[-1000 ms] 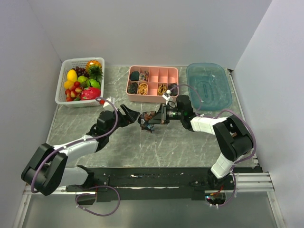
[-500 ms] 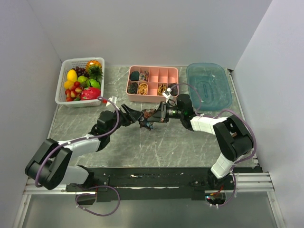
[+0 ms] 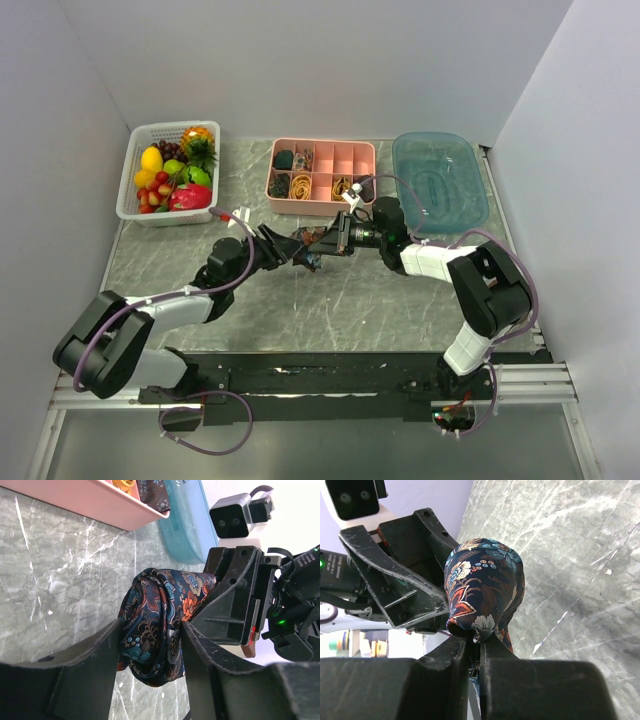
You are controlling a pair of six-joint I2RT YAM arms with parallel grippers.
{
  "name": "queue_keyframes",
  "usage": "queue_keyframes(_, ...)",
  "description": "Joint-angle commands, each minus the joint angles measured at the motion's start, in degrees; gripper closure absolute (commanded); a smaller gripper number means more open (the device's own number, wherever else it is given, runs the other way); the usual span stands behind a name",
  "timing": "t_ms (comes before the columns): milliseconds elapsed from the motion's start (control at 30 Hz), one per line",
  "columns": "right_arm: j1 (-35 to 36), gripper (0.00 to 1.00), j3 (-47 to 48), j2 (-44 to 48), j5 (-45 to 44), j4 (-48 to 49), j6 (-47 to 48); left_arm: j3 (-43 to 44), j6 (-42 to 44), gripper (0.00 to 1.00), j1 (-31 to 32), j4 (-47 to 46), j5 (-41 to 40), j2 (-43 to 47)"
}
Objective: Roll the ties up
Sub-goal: Pick up the tie at the center of the board.
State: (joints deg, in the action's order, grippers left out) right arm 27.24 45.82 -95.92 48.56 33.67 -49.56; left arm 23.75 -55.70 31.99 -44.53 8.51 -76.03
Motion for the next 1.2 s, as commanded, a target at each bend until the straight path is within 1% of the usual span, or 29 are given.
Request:
queue_keyframes(0,0.4,0.89,2.7,-0.1,-0.7,4.9,-1.3,3.0,0.1,0.46,1.8,-2.5,0.5,-0.8)
queue_keyframes(167,0.5,0.87,2.4,-0.7,-0.7,7.3,-2.6,3.6,0.5,0.47,3.1,-1.3,-0.3,-0.6)
queue_keyframes(233,0.5,0.90,2.3,-0.9,-0.7,8.3,-3.6,3.9,0.7,0.47,3.3,-1.2,-0.3,-0.8)
queue_keyframes(300,0.7,0.94,2.5,-1.0,-0.8,8.7,-4.0,4.1,0.9,0.44,3.3,-0.3,-0.8,-0.5)
queue_keyframes(333,0.6,0.99,2.3,-0.9,-1.1,9.0,-4.3,4.2,1.0,0.41,3.3,0.4,-1.1,-0.2)
queue_keyframes(367,0.6,0.99,2.3,-0.6,-1.4,8.5,-4.2,4.5,1.8,0.34,3.3,1.4,-1.8,0.7)
queue_keyframes(433,0.5,1.00,3.0,0.6,-2.9,6.4,-2.9,5.3,2.9,0.28,3.2,5.7,-4.5,1.9)
queue_keyframes(467,0.5,1.00,3.4,1.2,-3.4,3.3,-2.1,6.0,4.1,0.26,3.2,6.8,-5.5,3.4)
queue_keyframes(500,0.4,1.00,3.9,2.0,-4.7,1.9,-0.5,6.4,4.7,0.23,3.1,10.1,-6.4,4.2)
queue_keyframes(533,0.4,1.00,5.3,2.5,-5.3,-0.3,0.3,6.9,5.3,0.19,2.9,11.7,-8.3,5.0)
queue_keyframes(600,0.3,1.00,6.8,3.4,-6.5,-5.2,2.8,8.9,7.4,0.16,2.5,14.9,-8.3,7.3)
queue_keyframes(633,0.3,1.00,8.7,3.5,-7.5,-6.9,3.6,9.6,7.9,0.12,2.3,18.1,-10.9,7.9)
queue_keyframes(833,-0.6,1.00,15.8,3.1,-9.9,-15.9,8.2,14.3,12.4,0.09,0.4,25.5,-12.6,10.4)
queue_keyframes(1133,-3.6,1.00,24.7,-0.1,-11.7,-23.6,12.5,14.0,14.0,0.08,-2.6,27.1,-12.6,10.9)
queue_keyframes(1167,-4.0,1.00,25.6,-0.8,-12.1,-26.1,13.2,13.8,14.1,0.07,-2.9,27.2,-12.7,10.9)
